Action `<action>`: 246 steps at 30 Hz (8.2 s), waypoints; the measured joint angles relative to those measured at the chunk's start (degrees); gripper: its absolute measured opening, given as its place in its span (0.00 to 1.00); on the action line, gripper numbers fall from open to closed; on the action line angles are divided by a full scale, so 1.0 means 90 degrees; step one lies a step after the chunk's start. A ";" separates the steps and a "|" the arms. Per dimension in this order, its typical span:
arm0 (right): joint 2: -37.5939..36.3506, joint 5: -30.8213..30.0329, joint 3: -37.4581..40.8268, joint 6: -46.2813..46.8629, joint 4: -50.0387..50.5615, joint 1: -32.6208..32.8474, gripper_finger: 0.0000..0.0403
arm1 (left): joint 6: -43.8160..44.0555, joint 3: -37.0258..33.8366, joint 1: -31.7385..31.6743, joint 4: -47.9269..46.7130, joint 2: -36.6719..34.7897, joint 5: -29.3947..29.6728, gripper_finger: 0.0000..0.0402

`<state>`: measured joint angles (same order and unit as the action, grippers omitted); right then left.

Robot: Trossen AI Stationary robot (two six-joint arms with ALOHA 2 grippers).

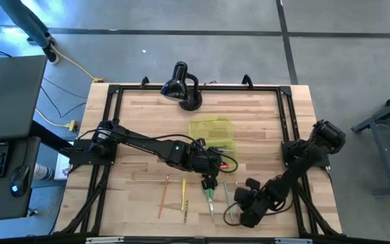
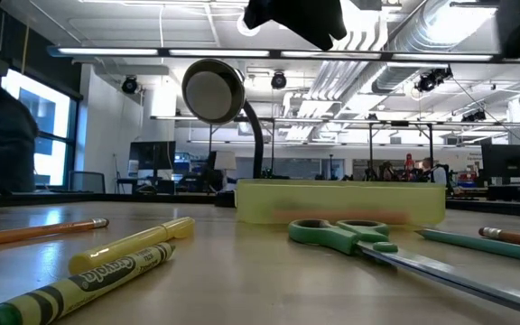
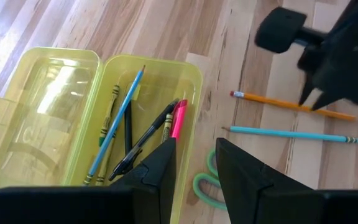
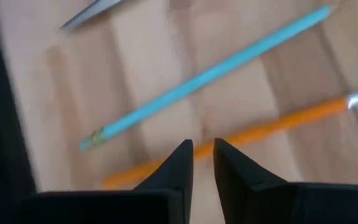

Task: Pick & place school supplies into a supply box
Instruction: Put the right yellow pencil into the yellow supply box

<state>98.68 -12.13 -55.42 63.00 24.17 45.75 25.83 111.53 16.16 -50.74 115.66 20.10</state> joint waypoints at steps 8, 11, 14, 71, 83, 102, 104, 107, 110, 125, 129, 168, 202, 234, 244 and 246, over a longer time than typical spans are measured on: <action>-0.0102 0.0543 0.0000 0.0335 0.0016 0.0186 0.22 | 0.0011 0.0001 0.0000 0.0007 0.0000 0.0002 0.36; -0.0102 0.0261 0.0000 0.0731 0.0019 0.0172 0.26 | 0.0021 0.0002 0.0000 0.0036 0.0000 0.0002 0.36; -0.0102 0.0091 0.0000 0.1305 0.0024 0.0079 0.29 | 0.0021 0.0001 0.0000 0.0081 0.0000 0.0002 0.36; 0.0412 0.0003 -0.0013 0.0132 0.1217 -0.0490 0.07 | -0.0005 0.0002 0.0000 0.0121 0.0002 -0.0002 0.36; 0.0412 0.0052 0.0002 0.0131 0.0802 -0.0361 0.16 | -0.0003 0.0002 0.0000 0.0124 0.0005 0.0000 0.36; 0.0446 -0.2587 0.0476 0.0969 0.0263 0.0906 0.31 | 0.0046 -0.0001 0.0000 0.0136 0.0005 0.0000 0.36; 0.0437 -0.2721 0.0926 0.0914 -0.0562 0.1093 0.31 | 0.0112 -0.0001 0.0000 0.0143 0.0005 0.0000 0.36; 0.0402 -0.3354 0.1660 0.0852 -0.1777 0.1432 0.31 | 0.0165 -0.0001 0.0000 0.0145 0.0005 0.0002 0.36; 0.0385 -0.4226 0.2265 0.0346 -0.2871 0.1830 0.31 | 0.0178 -0.0001 0.0000 0.0148 0.0005 0.0002 0.36; -0.1271 -0.5484 0.4052 -0.0499 -0.4467 0.2055 0.31 | 0.0202 -0.0001 0.0000 0.0180 0.0005 0.0005 0.36; -0.1237 -0.5264 0.4466 -0.0015 -0.4798 0.1798 0.31 | 0.0201 -0.0001 0.0000 0.0194 0.0005 0.0005 0.36; 0.0940 -0.5205 0.3783 -0.0070 -0.4877 0.1210 0.27 | 0.0187 -0.0001 0.0000 0.0197 0.0005 0.0070 0.36; -0.0622 -0.4339 0.2294 -0.4439 -0.4652 -0.0315 0.01 | 0.0352 -0.0003 0.0000 0.0217 0.0005 -0.0165 0.36; -0.0246 -0.1386 0.2295 -0.5337 -0.5945 -0.3710 0.03 | 0.0663 -0.0003 0.0012 0.0143 0.0005 0.0137 0.36; 0.0327 -0.1274 0.2293 -0.5268 -0.6796 -0.3710 0.05 | 0.0665 -0.0006 0.0014 0.0131 0.0005 0.0132 0.36; 0.0386 -0.1193 0.2293 -0.5265 -0.6867 -0.3707 0.04 | 0.0687 -0.0006 0.0015 0.0131 0.0005 0.0117 0.36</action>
<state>102.15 -22.87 -34.79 15.62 -37.63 12.38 32.01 111.48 16.29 -49.56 115.70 21.15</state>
